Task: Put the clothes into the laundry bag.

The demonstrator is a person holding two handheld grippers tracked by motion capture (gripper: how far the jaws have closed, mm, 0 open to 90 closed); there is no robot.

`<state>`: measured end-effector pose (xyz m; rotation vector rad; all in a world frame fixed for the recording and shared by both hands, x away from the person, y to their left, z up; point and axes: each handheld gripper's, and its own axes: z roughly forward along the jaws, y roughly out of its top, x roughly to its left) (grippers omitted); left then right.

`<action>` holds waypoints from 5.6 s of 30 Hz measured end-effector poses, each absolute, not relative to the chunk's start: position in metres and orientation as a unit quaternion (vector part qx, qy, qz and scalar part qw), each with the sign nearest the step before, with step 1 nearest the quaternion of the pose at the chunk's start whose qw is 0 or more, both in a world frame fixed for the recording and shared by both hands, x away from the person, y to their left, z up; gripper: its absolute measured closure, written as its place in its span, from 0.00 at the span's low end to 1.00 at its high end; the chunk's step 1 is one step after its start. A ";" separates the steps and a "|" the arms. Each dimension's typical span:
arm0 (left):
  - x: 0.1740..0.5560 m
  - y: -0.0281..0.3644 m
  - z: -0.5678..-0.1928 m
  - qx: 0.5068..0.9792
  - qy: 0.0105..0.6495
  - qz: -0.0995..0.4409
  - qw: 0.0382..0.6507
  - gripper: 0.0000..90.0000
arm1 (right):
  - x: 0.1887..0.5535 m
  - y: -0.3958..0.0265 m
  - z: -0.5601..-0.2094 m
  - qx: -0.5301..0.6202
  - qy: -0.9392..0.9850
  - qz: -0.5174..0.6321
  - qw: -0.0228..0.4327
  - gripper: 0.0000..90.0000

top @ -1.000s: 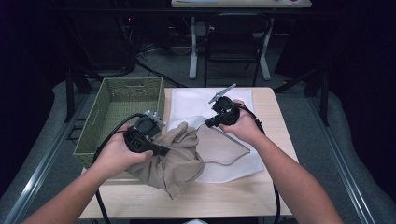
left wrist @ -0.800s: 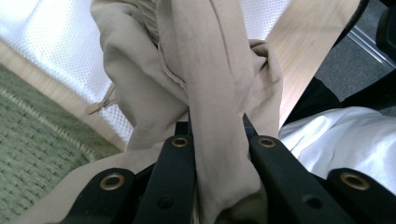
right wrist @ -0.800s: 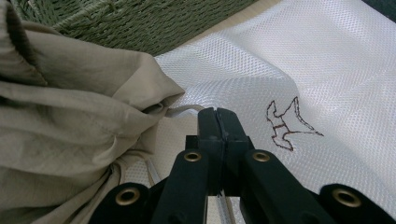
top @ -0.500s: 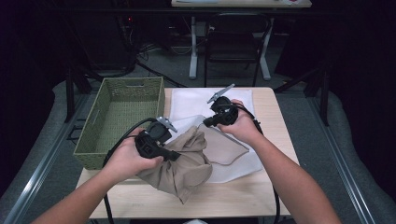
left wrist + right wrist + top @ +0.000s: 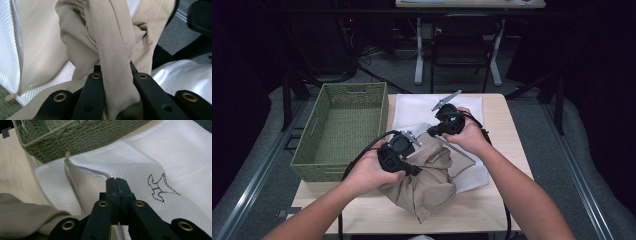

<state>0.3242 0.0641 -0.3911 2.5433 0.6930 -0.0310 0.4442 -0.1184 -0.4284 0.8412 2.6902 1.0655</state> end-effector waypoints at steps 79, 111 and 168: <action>0.382 0.064 -0.484 0.874 0.388 0.074 0.283 0.52 | 0.415 -0.132 -0.446 0.308 0.855 0.409 0.081 1.00; 0.358 0.054 -0.521 0.893 0.357 0.046 0.270 0.21 | 0.410 -0.132 -0.453 0.300 0.860 0.403 0.086 1.00; 0.403 0.040 -0.511 0.810 0.467 0.063 0.348 0.89 | 0.400 -0.132 -0.446 0.292 0.857 0.416 0.085 1.00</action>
